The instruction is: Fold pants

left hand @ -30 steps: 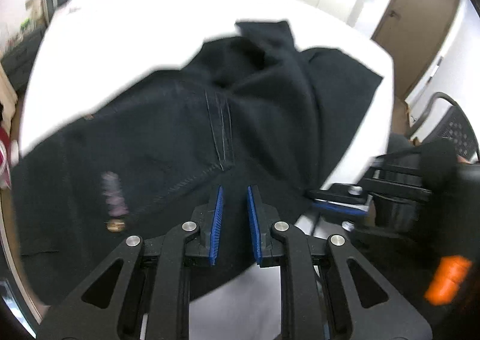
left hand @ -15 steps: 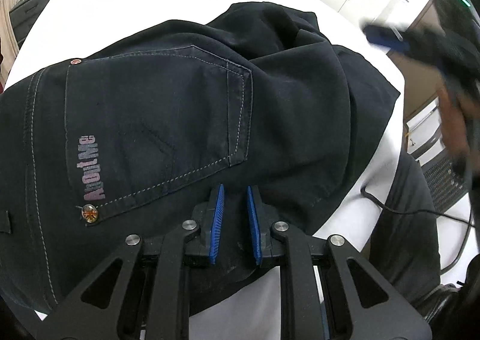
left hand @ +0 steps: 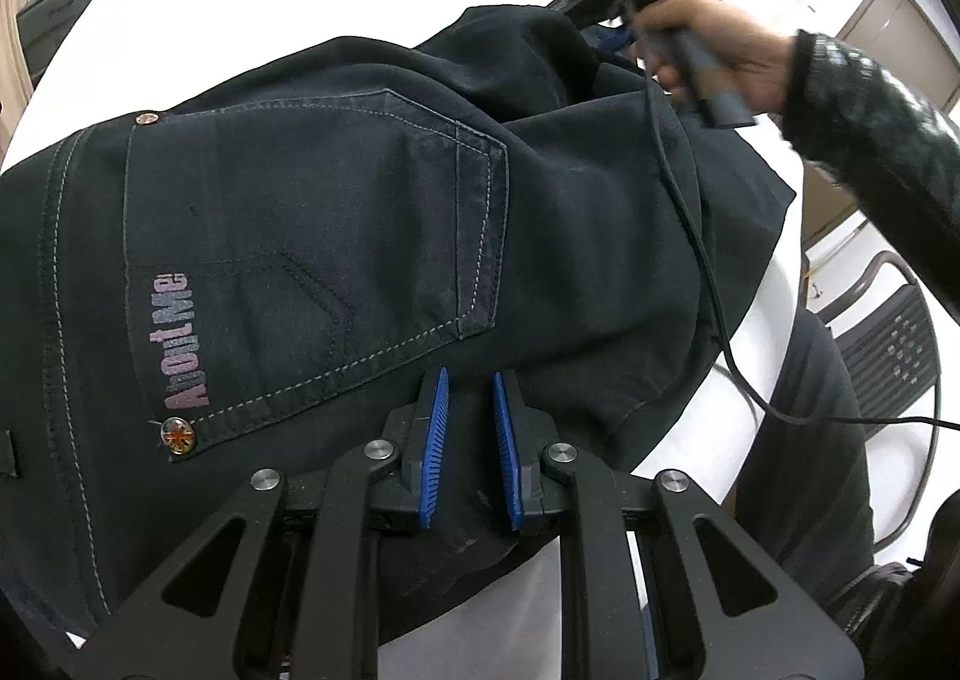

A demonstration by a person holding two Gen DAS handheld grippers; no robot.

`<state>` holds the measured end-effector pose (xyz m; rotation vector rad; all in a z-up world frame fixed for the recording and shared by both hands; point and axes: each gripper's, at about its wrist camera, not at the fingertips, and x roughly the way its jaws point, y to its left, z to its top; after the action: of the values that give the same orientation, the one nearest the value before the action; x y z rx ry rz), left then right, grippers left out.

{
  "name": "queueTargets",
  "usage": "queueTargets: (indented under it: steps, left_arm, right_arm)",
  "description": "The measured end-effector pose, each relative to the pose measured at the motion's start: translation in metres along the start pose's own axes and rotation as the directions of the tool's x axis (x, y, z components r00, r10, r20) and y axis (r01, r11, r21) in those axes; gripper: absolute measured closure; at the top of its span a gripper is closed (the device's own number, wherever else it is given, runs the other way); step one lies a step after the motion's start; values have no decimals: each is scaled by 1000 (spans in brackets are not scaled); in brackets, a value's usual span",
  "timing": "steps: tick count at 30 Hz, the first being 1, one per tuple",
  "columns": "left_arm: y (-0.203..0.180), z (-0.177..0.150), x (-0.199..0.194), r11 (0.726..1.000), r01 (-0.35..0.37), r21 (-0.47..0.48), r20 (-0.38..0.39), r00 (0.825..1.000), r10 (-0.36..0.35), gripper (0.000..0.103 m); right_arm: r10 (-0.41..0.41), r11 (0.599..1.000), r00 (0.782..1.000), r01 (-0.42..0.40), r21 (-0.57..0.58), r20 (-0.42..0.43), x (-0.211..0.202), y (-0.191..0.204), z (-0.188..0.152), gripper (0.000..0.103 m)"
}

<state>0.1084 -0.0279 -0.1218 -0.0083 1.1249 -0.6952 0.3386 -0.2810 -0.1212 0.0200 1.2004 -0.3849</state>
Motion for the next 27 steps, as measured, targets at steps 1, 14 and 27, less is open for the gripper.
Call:
queueTargets:
  steps: [1, 14, 27]
  left_arm:
    - [2, 0, -1, 1000, 5, -3, 1, 1000, -5, 87]
    - [-1, 0, -4, 1000, -7, -4, 11, 1000, 7, 87]
    - [4, 3, -5, 995, -19, -102, 1, 1000, 20, 87]
  right_arm:
    - [13, 999, 1000, -13, 36, 8, 4, -5, 1, 39]
    - [310, 898, 903, -381, 218, 299, -85, -141, -2, 97]
    - [357, 437, 819, -572, 694, 450, -45, -347, -255, 97]
